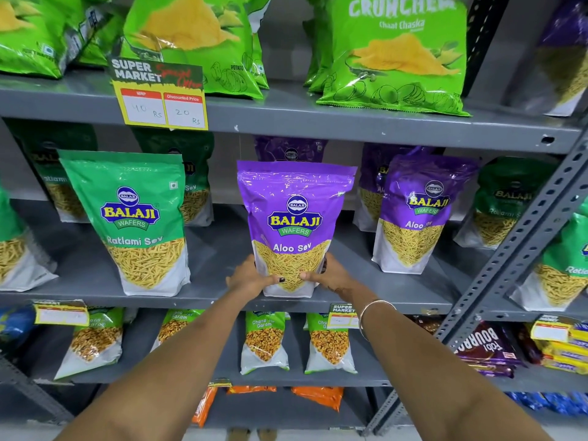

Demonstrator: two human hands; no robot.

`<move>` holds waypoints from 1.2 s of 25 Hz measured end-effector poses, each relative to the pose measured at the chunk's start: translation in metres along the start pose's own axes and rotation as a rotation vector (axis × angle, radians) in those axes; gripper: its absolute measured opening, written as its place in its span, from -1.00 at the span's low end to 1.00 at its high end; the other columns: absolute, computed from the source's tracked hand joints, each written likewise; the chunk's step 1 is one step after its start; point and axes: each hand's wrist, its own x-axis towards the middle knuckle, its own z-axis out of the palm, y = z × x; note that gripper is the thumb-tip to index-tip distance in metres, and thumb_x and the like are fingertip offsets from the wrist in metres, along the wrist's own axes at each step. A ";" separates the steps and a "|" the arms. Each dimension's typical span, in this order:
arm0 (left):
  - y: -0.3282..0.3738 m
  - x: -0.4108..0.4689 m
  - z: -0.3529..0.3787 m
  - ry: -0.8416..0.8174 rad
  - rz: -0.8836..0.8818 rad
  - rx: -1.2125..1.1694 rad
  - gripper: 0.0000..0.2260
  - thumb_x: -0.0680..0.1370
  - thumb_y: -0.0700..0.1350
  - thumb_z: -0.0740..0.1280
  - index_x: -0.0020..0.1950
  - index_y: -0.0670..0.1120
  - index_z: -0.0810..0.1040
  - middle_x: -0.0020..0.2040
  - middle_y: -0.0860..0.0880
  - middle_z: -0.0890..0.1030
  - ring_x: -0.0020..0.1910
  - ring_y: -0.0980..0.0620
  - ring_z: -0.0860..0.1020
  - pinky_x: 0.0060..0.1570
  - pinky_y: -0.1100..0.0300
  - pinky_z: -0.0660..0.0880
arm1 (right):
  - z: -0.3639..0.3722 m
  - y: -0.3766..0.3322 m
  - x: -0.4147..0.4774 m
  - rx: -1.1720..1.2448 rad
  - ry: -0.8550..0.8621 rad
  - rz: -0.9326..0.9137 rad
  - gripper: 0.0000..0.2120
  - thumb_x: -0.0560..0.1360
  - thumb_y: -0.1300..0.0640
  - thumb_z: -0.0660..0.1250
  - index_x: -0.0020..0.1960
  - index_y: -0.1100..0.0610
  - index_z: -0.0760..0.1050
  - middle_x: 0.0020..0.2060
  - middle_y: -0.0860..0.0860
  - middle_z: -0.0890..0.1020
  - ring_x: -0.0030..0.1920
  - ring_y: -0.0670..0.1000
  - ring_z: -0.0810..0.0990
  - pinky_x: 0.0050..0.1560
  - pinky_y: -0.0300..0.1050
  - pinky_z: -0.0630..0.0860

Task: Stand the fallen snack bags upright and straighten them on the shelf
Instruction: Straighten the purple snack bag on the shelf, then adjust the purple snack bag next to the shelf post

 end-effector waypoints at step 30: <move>0.203 0.021 0.199 -0.147 0.058 -0.470 -0.32 0.35 -0.33 0.49 0.39 -0.27 0.25 0.32 -0.19 0.48 0.28 -0.11 0.47 0.27 0.04 0.42 | -0.237 0.075 0.015 0.396 0.442 0.038 -0.60 0.29 0.30 0.51 0.04 0.13 0.44 0.16 0.21 0.57 0.18 0.19 0.56 0.25 0.15 0.49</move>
